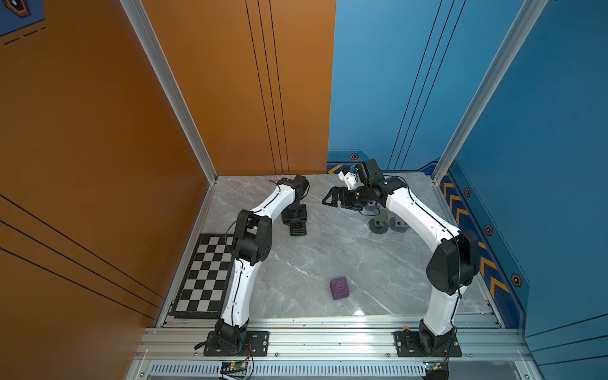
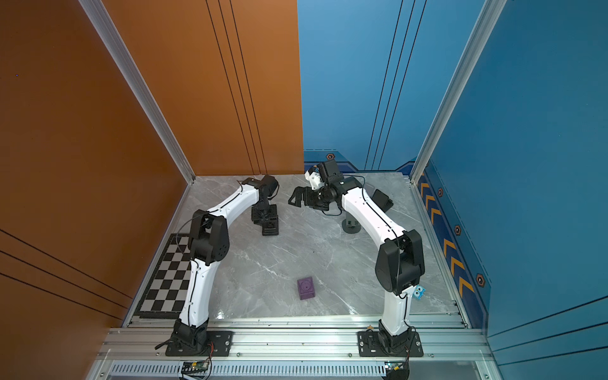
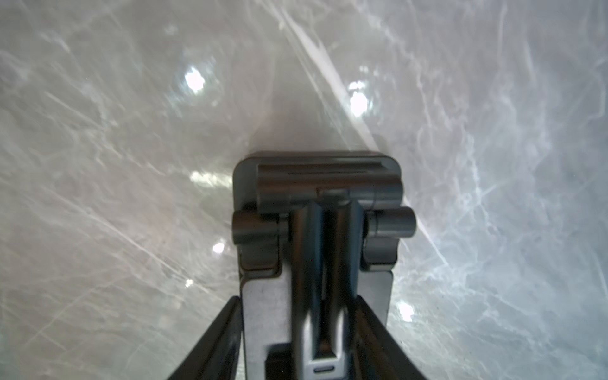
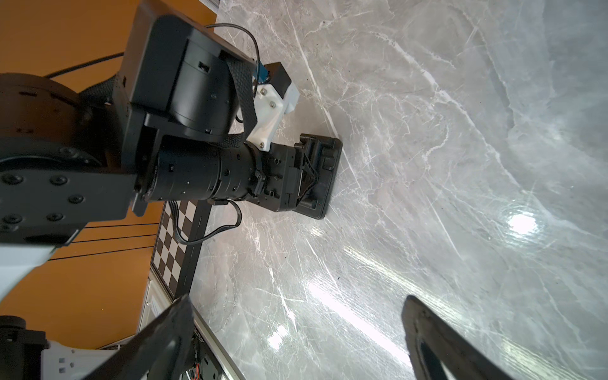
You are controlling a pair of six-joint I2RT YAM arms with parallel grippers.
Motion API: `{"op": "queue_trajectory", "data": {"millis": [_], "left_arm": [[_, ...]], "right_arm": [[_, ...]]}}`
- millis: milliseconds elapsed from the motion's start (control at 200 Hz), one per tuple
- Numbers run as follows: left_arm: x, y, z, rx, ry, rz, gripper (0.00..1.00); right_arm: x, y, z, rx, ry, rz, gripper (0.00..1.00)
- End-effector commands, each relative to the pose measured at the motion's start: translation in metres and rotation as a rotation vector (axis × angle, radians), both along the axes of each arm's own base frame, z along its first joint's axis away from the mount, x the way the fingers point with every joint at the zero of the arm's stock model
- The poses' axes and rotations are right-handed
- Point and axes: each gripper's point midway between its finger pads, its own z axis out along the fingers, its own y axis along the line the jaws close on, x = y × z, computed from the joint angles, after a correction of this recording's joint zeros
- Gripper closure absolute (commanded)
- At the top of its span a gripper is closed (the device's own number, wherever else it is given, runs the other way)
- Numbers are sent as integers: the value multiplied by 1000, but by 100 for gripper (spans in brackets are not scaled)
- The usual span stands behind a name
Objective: Open the phone stand
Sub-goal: Move the phone stand to the center of the board.
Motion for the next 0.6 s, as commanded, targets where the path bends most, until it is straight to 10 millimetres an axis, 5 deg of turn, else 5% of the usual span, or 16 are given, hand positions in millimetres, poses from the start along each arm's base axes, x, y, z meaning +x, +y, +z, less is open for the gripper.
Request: {"op": "queue_trajectory", "data": {"millis": [0,160,280,370,595], "left_arm": [[-13,9,11,30,6,-6,44],[-18,12,10,39,12,-4,37],[-18,9,14,37,2,-13,10],[-17,0,19,34,-14,-55,1],[-18,-18,14,23,-10,-103,2]], "right_arm": [[-9,-6,7,-23,-16,-9,0],[-10,-6,7,-22,-16,-2,0],[-12,-6,7,-19,-15,4,0],[-12,-5,8,-19,-16,9,0],[-13,-7,7,-23,-17,15,0]]}}
